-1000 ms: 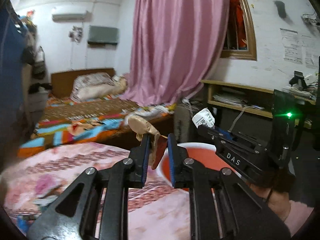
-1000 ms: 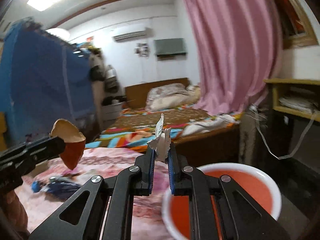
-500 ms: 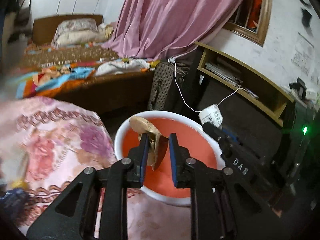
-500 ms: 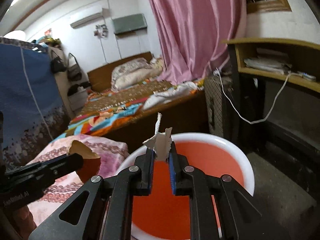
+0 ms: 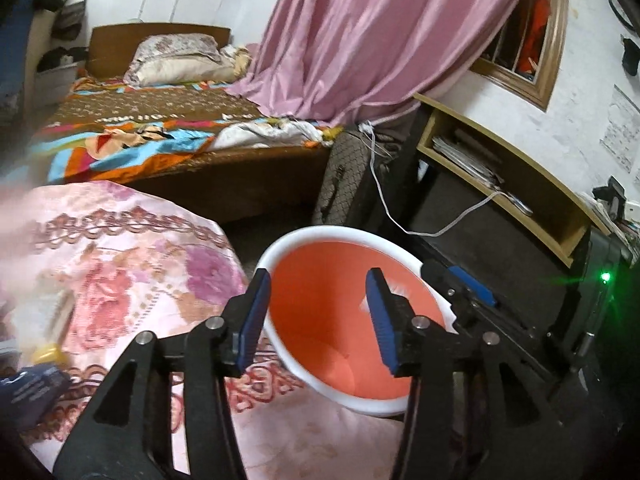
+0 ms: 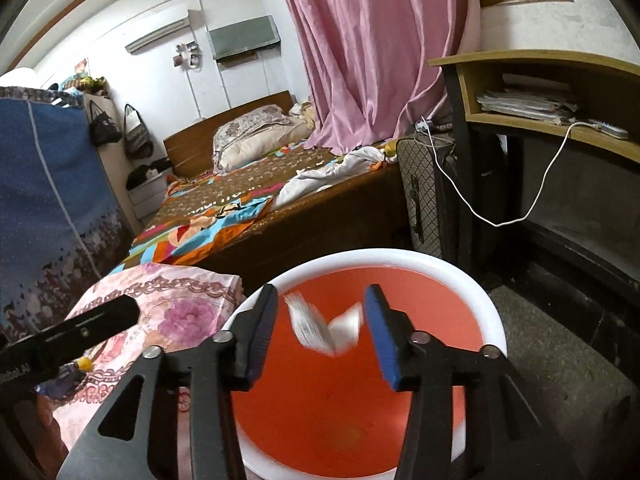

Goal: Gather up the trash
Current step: 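Carry both held items over the orange bucket and open both tools, then move both open tools back over the trash on the bed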

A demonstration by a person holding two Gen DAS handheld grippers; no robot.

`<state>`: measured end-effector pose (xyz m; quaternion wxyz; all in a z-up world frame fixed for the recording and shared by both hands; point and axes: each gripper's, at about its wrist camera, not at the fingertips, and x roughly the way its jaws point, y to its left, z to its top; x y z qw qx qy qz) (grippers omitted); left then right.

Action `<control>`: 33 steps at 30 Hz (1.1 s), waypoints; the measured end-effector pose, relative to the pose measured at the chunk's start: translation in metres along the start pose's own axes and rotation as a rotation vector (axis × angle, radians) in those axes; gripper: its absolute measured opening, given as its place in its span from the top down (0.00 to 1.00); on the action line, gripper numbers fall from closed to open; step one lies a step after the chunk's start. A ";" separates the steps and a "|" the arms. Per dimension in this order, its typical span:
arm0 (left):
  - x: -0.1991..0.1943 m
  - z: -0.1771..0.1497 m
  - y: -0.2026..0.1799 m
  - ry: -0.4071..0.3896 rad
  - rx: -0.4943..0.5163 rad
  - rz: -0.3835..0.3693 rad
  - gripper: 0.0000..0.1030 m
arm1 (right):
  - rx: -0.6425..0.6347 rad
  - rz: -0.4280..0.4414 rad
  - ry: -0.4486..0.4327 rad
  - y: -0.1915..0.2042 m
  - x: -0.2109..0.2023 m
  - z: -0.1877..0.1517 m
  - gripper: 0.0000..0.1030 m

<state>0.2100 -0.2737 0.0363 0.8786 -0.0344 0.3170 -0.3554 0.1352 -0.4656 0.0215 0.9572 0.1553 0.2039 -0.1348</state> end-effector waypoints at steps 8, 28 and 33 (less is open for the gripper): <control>-0.039 -0.007 0.024 -0.138 0.002 0.170 0.32 | -0.018 0.055 -0.071 0.023 -0.012 0.005 0.25; -0.191 -0.055 0.125 -0.482 -0.101 0.621 0.11 | -0.148 0.333 -0.292 0.144 -0.052 -0.008 0.00; -0.220 -0.068 0.143 -0.519 -0.115 0.690 0.11 | -0.189 0.390 -0.293 0.176 -0.056 -0.017 0.00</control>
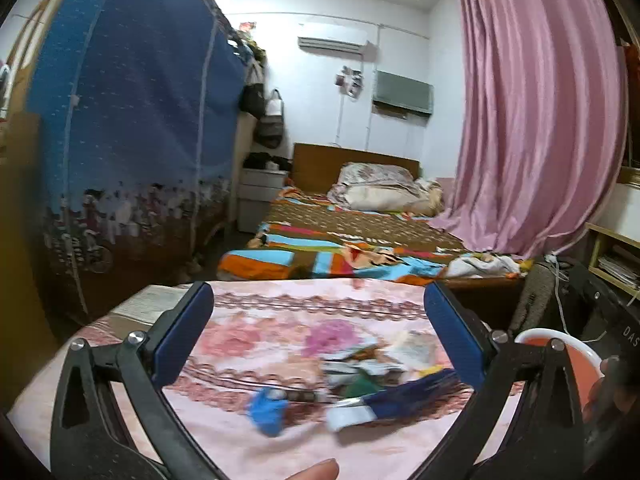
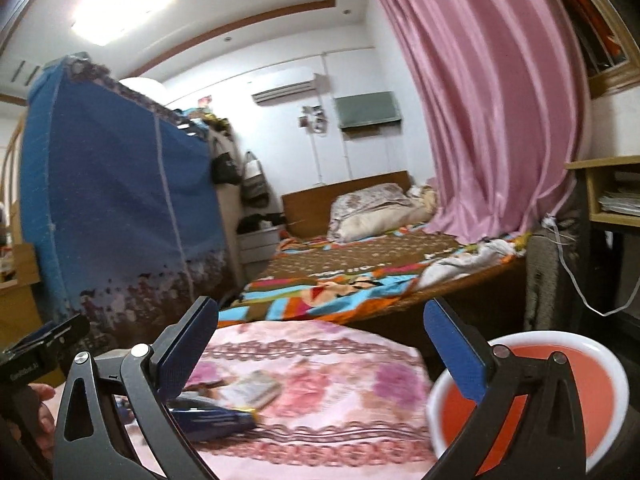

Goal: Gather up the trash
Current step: 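Move both open tools back over the trash on the bed, then close the left tool on the blue rubber glove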

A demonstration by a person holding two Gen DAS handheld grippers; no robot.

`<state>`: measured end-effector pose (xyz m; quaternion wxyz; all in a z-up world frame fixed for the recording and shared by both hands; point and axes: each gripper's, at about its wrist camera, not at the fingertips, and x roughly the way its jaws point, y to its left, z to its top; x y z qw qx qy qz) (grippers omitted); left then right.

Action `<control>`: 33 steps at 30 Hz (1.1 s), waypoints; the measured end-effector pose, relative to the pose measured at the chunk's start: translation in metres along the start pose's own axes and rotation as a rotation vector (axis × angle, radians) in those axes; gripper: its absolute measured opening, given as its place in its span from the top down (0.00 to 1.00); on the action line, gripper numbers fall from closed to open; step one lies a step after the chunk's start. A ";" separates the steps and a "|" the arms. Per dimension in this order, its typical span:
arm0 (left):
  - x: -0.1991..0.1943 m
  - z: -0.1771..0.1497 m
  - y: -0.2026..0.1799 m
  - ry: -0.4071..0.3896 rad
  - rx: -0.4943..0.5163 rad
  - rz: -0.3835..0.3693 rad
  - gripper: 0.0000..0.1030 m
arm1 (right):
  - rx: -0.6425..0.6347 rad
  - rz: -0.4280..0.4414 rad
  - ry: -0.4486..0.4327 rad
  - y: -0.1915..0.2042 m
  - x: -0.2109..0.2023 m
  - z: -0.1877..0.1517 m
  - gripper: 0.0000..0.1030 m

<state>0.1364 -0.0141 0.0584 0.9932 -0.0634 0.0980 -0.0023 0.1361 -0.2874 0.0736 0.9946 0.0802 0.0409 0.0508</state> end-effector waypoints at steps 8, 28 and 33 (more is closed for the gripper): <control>-0.012 -0.011 0.035 -0.008 0.035 0.099 0.11 | -0.080 0.072 0.123 0.042 0.019 -0.016 0.00; 0.048 -0.058 0.048 0.491 -0.028 -0.088 0.50 | -0.117 0.074 0.535 0.063 0.080 -0.060 0.00; 0.060 -0.063 0.048 0.567 -0.044 -0.138 0.68 | -0.084 0.111 0.612 0.062 0.092 -0.068 0.01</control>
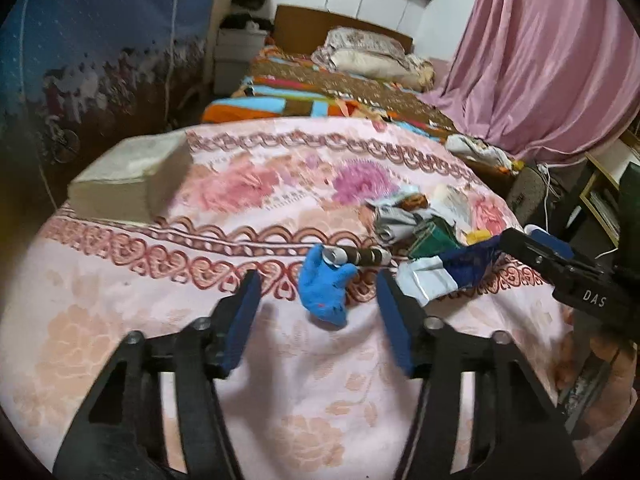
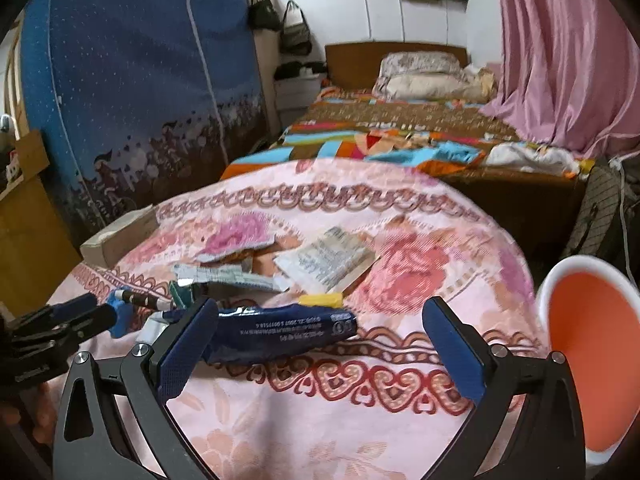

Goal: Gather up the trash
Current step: 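Close the left tool on the blue rubber glove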

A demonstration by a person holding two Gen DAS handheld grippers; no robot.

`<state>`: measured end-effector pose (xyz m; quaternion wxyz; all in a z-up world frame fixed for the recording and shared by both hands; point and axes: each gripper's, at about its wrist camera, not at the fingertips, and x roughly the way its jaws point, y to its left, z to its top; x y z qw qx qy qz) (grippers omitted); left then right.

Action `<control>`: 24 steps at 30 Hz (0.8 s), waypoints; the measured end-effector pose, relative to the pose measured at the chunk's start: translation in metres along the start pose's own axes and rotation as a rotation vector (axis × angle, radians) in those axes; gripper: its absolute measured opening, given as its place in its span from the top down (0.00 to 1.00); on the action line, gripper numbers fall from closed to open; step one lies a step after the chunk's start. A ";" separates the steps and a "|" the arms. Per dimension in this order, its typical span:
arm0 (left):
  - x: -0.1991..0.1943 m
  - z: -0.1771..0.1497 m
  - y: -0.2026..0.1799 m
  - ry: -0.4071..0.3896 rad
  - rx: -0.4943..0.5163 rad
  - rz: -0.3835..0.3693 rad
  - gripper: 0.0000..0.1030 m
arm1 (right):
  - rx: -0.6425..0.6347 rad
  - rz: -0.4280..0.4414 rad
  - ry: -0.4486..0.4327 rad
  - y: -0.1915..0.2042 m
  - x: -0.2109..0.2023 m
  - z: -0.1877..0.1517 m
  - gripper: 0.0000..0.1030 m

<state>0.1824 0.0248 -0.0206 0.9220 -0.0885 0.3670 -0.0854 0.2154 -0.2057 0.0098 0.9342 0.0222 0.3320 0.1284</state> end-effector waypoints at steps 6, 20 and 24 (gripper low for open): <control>0.001 -0.001 -0.001 0.016 -0.005 -0.026 0.93 | 0.049 0.114 0.074 -0.004 0.012 -0.003 0.24; -0.017 -0.007 -0.002 -0.057 0.001 -0.053 0.93 | 0.038 0.168 0.091 0.001 0.010 -0.009 0.67; -0.019 -0.008 -0.003 -0.072 0.003 -0.039 0.98 | 0.012 0.172 0.090 0.004 0.007 -0.012 0.83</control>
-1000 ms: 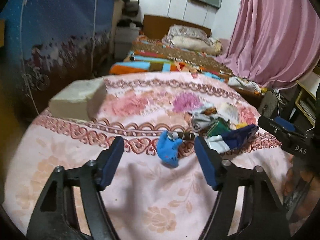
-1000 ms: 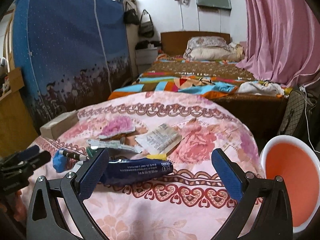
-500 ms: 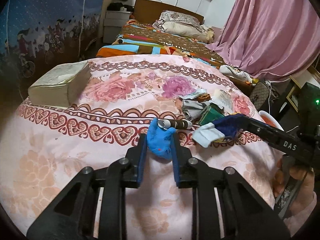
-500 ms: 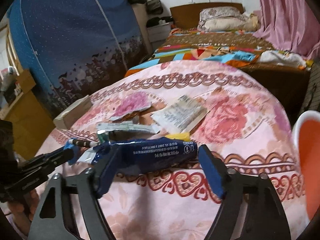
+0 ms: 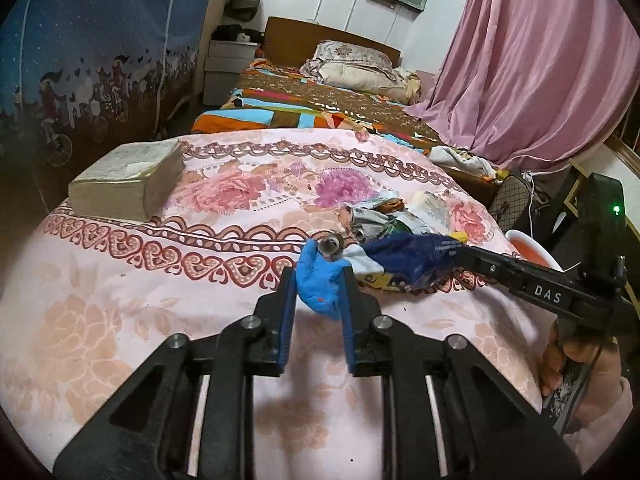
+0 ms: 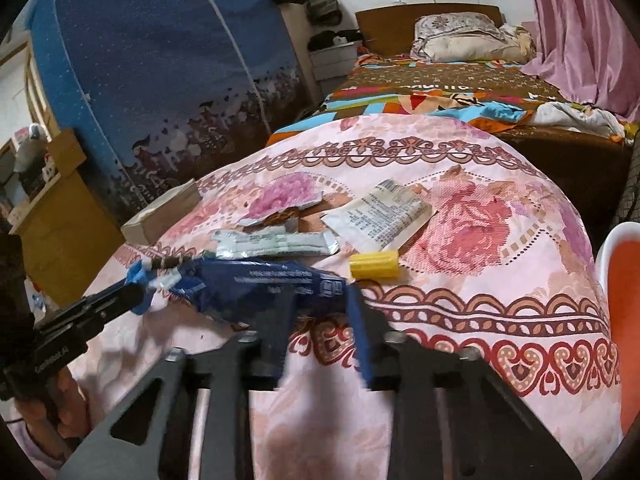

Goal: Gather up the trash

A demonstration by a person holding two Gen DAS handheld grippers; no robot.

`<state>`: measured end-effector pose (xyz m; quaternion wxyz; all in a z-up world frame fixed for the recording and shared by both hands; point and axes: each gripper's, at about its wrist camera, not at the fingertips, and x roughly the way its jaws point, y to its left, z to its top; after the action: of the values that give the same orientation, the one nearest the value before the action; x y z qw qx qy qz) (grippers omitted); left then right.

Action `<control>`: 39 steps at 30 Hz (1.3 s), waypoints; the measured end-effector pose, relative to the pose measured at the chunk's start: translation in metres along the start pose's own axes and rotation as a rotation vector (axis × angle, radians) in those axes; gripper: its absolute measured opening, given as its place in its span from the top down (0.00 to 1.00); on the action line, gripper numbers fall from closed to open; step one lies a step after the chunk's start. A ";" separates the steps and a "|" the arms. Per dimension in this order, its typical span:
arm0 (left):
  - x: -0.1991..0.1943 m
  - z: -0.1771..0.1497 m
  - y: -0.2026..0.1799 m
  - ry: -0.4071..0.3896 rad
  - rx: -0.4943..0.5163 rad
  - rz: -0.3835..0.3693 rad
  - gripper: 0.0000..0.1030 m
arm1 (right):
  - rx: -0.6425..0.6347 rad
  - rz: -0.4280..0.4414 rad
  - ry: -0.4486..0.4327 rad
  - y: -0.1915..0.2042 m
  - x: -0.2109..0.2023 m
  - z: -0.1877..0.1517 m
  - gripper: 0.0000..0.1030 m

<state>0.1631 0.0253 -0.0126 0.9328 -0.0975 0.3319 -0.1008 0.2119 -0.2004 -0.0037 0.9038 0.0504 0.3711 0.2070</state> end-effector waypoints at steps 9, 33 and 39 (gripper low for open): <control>-0.003 0.000 0.003 -0.015 -0.021 -0.008 1.00 | -0.044 0.011 -0.045 0.005 -0.016 -0.006 0.91; -0.013 -0.007 0.021 0.035 -0.068 0.034 1.00 | -0.164 0.164 0.105 0.024 0.016 0.016 0.52; -0.013 -0.005 0.036 0.044 -0.114 0.037 1.00 | -0.262 0.226 0.144 0.042 -0.009 -0.006 0.52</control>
<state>0.1539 0.0630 -0.0178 0.9200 -0.1420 0.3592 -0.0665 0.1878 -0.1665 0.0080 0.8447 -0.0414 0.3968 0.3569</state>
